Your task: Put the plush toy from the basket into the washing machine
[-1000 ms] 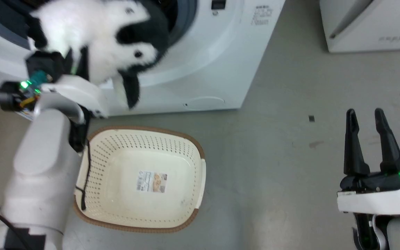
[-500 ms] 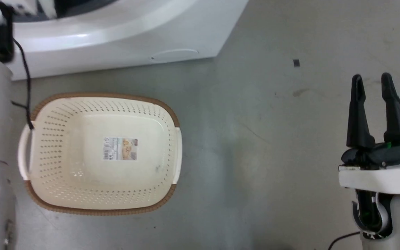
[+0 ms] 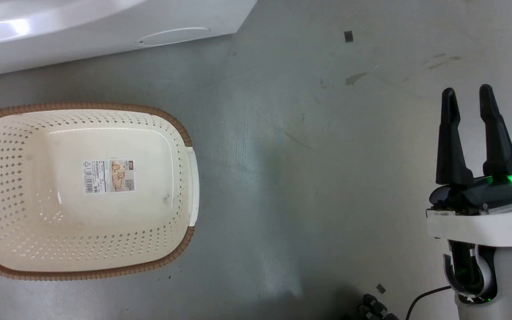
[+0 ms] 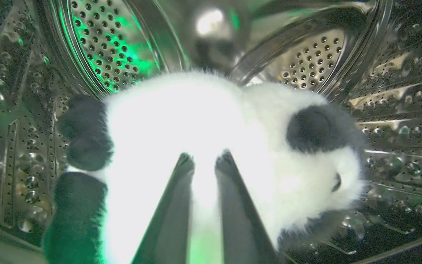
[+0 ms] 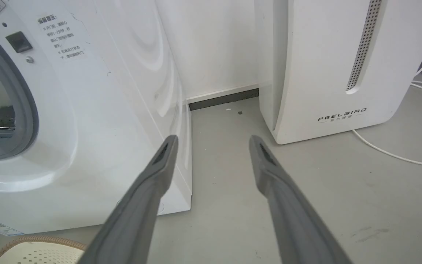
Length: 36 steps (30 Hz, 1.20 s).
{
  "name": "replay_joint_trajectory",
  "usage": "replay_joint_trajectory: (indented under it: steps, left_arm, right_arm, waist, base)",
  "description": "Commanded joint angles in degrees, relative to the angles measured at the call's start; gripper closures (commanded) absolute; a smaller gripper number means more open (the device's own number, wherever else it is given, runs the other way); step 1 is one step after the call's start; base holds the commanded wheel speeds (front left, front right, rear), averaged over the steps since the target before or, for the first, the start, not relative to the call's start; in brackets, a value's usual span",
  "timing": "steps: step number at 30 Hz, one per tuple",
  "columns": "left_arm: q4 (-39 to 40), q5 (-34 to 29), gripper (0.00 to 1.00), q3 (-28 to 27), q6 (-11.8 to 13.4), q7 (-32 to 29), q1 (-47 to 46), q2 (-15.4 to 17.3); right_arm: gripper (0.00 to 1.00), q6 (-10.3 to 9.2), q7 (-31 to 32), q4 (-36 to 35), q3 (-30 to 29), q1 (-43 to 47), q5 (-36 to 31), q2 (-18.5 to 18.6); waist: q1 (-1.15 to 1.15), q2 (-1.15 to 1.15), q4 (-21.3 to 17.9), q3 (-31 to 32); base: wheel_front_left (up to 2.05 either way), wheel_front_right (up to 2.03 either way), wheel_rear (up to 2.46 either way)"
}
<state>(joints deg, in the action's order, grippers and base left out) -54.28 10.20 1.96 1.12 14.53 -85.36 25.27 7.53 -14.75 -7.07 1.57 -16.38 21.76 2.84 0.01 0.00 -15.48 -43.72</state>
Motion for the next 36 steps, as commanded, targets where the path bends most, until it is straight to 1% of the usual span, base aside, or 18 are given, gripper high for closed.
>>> replay_joint_trajectory:
  steps: [1, 2, 9, 10, 18, 28, 32, 36]
  left_arm:
    - [0.2, -0.2, 0.35, -0.1, 0.4, 0.5, -1.4, 0.3]
    - [0.4, -0.5, 0.00, 0.1, 0.7, 0.5, -1.5, 0.3]
    - [-0.4, -1.5, 0.00, 1.6, -0.1, 0.5, 0.2, -1.0]
    - [-0.6, -1.3, 0.00, 1.6, -0.4, 0.5, 2.0, -1.8]
    - [0.9, -0.9, 0.00, 1.1, -0.3, 0.5, 7.4, -4.1]
    - [6.0, -0.7, 0.00, -0.3, -0.4, 0.5, 18.2, -7.2]
    - [9.0, -0.9, 0.00, -0.8, -0.6, 0.5, 23.0, -8.4]
    - [12.9, -1.5, 0.00, -1.2, -0.3, 0.5, 28.6, -9.6]
  right_arm:
    - [0.00, -0.04, -0.2, -0.2, 0.3, -1.1, 0.3, 0.0]
    - [0.00, -0.04, -0.2, -0.2, 0.4, -1.2, 0.3, 0.0]
    - [0.00, -0.04, -0.2, 0.5, 0.5, -1.9, 0.1, 0.0]
    - [0.00, -0.04, -0.2, 0.7, 0.2, -2.1, 0.1, 0.0]
    - [0.00, -0.04, -0.3, 1.3, -0.5, -2.0, -1.0, 0.0]
    - [0.00, -0.04, -0.3, 2.7, -1.4, 0.0, -2.7, 0.0]
    - [0.00, -0.04, -0.3, 3.3, -2.0, 0.9, -3.6, 0.0]
    - [0.00, -0.04, -0.3, 3.9, -2.0, 2.1, -4.3, 0.0]
  waist:
    - [-0.01, 0.00, 0.1, -0.2]
    - [-0.01, 0.00, 0.2, -0.4]
    - [-0.01, 0.00, 1.2, 0.1]
    - [-0.01, 0.00, 1.7, 0.8]
    - [-0.01, 0.00, 3.9, 3.6]
    - [-0.01, 0.00, 6.7, 10.3]
    - [-0.01, 0.00, 7.9, 13.1]
    - [-0.01, 0.00, 9.0, 16.0]
  base:
    - [0.00, 0.00, 0.00]
    - [0.00, 0.00, 0.00]
    - [0.00, 0.00, 0.00]
    - [0.00, 0.00, 0.00]
    - [0.00, 0.00, 0.00]
    - [0.00, 0.00, 0.00]
    - [0.00, 0.00, 0.00]
    - [0.00, 0.00, 0.00]
